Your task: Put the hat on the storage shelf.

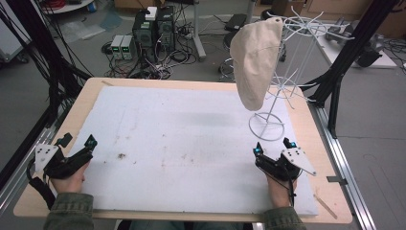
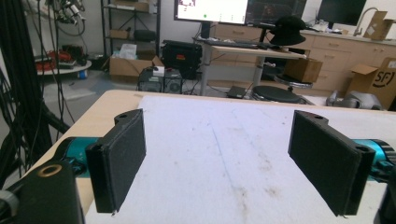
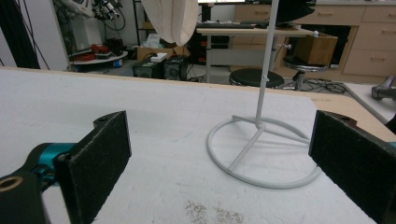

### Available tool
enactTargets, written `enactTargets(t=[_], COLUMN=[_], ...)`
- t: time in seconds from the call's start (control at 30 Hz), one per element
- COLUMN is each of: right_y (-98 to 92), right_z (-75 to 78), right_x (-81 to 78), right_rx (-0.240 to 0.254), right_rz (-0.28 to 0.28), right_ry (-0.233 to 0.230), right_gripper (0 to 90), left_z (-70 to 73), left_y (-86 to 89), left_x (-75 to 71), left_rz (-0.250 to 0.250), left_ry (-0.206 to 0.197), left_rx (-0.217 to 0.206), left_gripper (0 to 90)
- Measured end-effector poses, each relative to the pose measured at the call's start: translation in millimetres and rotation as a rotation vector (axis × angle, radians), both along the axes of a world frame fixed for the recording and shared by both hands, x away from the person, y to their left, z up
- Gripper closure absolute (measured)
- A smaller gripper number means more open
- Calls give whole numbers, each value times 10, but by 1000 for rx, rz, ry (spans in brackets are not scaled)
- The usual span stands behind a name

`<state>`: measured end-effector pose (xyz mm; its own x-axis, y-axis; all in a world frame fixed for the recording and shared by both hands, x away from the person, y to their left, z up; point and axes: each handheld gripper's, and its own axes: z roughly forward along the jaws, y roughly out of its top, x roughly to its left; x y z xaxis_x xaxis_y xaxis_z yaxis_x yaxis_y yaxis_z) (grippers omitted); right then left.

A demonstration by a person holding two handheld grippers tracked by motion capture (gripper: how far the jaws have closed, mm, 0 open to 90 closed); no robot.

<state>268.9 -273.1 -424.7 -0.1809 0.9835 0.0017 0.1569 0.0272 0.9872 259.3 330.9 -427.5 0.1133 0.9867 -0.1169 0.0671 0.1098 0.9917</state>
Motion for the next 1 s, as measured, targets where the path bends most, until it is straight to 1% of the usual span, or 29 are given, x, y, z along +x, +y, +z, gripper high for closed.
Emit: enactTargets(t=[0.1, 0.17, 0.23, 0.3, 0.4, 0.5, 0.7, 0.87, 1.0], right_y=[1, 3, 6, 7, 6, 9, 15, 17, 22], right_z=[-4, -5, -5, -7, -11, -10, -13, -16, -17], right_x=[5, 9, 9, 15, 21, 15, 13, 17, 13], right_rx=[26, 19, 22, 31, 28, 24, 27, 17, 24], right_rz=[4, 7, 10, 10, 12, 13, 17, 21, 23], right_ry=[7, 5, 8, 13, 13, 14, 21, 22, 29], right_gripper=[48, 48, 48, 48, 48, 48, 48, 48, 48], left_z=[2, 3, -4, -18, -31, -29, -32, -37, -35], left_y=[24, 48, 66, 73, 57, 35, 24, 30, 22], left_x=[-30, -52, -60, -54, -44, -41, -38, -35, -35], left_rz=[13, 26, 38, 40, 31, 25, 14, 11, 8], left_ry=[-8, -13, -10, -4, -1, -8, -7, -2, -1], left_rx=[9, 4, 1, -2, 8, 18, 19, 21, 20], left_gripper=[192, 192, 192, 192, 192, 193, 193, 194, 194])
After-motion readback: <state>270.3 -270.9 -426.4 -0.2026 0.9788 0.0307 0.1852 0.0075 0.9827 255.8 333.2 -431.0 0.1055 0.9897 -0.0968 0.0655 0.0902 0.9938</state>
